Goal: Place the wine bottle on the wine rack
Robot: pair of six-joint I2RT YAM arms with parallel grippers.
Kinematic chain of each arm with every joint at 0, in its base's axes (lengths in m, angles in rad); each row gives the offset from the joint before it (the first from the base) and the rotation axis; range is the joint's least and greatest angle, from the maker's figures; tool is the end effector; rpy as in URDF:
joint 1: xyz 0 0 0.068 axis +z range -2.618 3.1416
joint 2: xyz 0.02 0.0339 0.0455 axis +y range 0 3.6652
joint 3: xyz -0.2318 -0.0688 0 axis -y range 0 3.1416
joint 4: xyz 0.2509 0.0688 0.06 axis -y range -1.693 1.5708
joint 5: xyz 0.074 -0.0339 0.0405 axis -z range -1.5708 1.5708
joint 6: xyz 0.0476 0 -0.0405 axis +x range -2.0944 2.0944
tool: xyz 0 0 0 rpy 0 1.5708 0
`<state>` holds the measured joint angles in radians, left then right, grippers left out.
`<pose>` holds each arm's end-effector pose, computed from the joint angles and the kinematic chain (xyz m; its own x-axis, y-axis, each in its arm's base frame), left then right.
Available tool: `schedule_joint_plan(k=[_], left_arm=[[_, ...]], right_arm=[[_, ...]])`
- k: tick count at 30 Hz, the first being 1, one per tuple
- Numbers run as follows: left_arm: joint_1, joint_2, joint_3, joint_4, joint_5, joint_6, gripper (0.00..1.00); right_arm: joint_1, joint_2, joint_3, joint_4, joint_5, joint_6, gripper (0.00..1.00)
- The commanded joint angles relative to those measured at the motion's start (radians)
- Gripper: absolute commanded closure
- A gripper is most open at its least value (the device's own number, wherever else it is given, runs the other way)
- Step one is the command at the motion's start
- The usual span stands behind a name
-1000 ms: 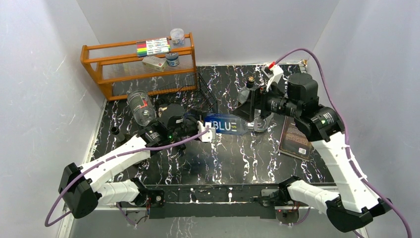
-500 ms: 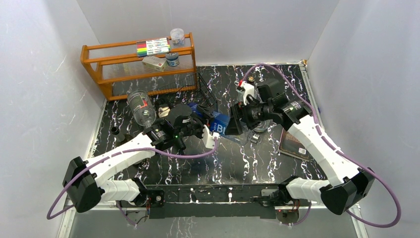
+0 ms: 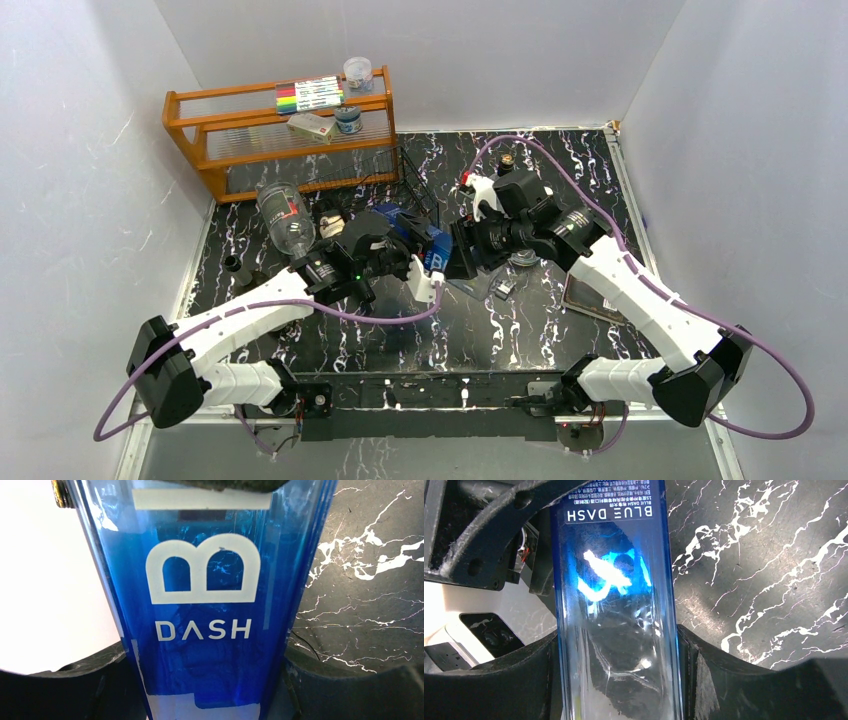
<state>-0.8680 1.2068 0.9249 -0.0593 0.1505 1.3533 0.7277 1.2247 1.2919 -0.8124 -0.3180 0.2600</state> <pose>0.1944 -0.2406 0.2774 0.7791 0.5738 -0.2523 0.3937 -0.1347 0.9093 0.1957 0.1942 0.3274 -0.6959 -0.2929 -0.6557 -0.6462 0.6537 0.3938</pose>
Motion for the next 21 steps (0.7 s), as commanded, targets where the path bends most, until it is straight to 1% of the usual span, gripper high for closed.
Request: schedule_joint_plan(k=[1, 2, 3, 5, 7, 8, 9, 11, 16, 21], left_arm=[[-0.008, -0.064, 0.072, 0.220, 0.009, -0.054, 0.81], [-0.008, -0.064, 0.074, 0.220, 0.008, -0.070, 0.74], [-0.007, -0.066, 0.076, 0.218, 0.003, -0.087, 0.63], [-0.007, -0.078, 0.074, 0.211, -0.002, -0.136, 0.43], [-0.007, -0.095, 0.048, 0.230, -0.013, -0.194, 0.27], [-0.008, -0.106, 0.033, 0.244, -0.024, -0.213, 0.11], [-0.007, -0.111, 0.018, 0.253, -0.038, -0.227, 0.02], [-0.007, -0.119, 0.001, 0.250, -0.086, -0.261, 0.02], [-0.007, -0.171, -0.016, 0.180, -0.182, -0.345, 0.02], [-0.007, -0.291, -0.091, 0.148, -0.186, -0.433, 0.02]], right_arm=[[0.007, -0.013, 0.007, 0.048, 0.034, 0.008, 0.89], [0.008, -0.014, 0.007, 0.052, 0.036, 0.008, 0.98], [0.008, -0.017, 0.005, 0.057, 0.038, 0.009, 1.00], [0.008, -0.024, 0.000, 0.072, 0.045, 0.010, 1.00], [0.009, -0.038, -0.011, 0.088, 0.055, 0.011, 1.00], [0.008, -0.048, -0.018, 0.096, 0.064, 0.014, 1.00], [0.009, -0.059, -0.022, 0.103, 0.073, 0.017, 1.00], [0.008, -0.080, -0.032, 0.114, 0.093, 0.020, 1.00], [0.008, -0.130, -0.080, 0.137, 0.143, 0.021, 1.00], [0.009, -0.141, -0.103, 0.139, 0.152, 0.019, 1.00]])
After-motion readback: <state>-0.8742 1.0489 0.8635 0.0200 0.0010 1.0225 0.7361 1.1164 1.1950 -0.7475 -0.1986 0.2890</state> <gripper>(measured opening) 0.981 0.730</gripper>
